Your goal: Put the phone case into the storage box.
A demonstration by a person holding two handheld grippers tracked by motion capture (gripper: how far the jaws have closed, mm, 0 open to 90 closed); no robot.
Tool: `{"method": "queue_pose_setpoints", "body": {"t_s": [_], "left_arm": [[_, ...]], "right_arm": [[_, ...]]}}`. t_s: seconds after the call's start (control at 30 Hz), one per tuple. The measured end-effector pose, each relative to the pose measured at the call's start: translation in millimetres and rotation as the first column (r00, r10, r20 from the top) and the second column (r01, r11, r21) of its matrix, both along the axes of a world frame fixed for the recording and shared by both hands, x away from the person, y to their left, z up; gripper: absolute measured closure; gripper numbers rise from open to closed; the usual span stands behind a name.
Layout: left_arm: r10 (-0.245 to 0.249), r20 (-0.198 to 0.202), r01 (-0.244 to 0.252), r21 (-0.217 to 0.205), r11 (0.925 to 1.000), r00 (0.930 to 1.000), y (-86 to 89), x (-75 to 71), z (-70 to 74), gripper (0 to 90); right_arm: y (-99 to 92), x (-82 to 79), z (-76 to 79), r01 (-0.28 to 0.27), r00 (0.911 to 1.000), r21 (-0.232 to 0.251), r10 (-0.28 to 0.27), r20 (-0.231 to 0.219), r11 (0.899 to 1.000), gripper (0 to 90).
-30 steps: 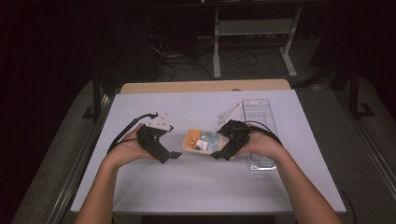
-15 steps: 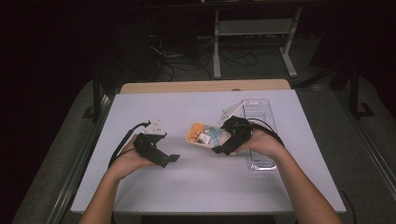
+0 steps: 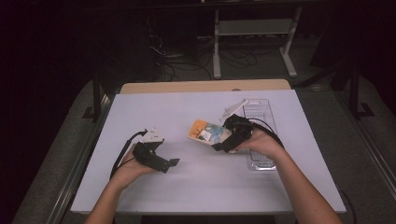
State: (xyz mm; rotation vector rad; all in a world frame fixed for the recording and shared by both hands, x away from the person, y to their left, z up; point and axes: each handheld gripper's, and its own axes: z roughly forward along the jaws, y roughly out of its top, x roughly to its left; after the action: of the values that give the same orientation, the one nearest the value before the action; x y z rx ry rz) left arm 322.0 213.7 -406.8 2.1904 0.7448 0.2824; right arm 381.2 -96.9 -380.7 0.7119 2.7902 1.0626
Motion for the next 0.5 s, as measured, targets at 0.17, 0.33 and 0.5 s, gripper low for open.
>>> {"method": "queue_pose_setpoints", "body": {"t_s": [0.17, 0.33, 0.5], "left_arm": [[0.006, 0.011, -0.006, -0.002, 1.0, 0.9999, -0.8, -0.4, -0.1, 0.0], [-0.002, 0.011, 0.002, -0.011, 0.9999, 0.9999, -2.9, -0.5, -1.3, 0.0], [-0.018, 0.038, 0.018, 0.009, 0.9998, 0.9991, -4.6, -1.3, -1.4, 0.0]], "right_arm": [[0.9, 0.3, -0.6, 0.004, 1.0, -0.001, -0.004, -0.004, 1.0, 10.4], [0.9, 0.4, -0.8, 0.012, 0.9998, 0.004, -0.012, -0.013, 1.0, 10.4], [0.5, 0.7, -0.4, 0.012, 0.9999, 0.005, -0.012, -0.01, 1.0, 10.4]]}}
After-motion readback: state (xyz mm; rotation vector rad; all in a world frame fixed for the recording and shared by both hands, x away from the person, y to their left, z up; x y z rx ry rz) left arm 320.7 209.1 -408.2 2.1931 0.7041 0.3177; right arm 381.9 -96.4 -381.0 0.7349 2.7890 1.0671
